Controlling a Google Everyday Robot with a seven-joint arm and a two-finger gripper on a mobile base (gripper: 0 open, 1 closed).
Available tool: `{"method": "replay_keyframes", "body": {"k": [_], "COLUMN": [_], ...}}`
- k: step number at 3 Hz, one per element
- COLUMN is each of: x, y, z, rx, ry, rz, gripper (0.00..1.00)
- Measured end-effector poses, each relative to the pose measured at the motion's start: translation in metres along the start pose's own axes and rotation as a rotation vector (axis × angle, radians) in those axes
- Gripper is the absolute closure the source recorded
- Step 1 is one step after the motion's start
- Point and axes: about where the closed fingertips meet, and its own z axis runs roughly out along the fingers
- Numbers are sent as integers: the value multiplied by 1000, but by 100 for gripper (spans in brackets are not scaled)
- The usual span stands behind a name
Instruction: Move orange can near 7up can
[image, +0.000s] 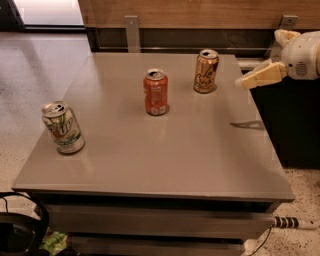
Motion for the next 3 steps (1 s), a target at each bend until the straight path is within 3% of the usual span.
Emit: {"method": "replay_keyframes", "body": {"k": [3], "x": [-7], "y": [-18], "z": [76], "rx": [-49], "ry": [-159], "rz": [92], "gripper": [0]}}
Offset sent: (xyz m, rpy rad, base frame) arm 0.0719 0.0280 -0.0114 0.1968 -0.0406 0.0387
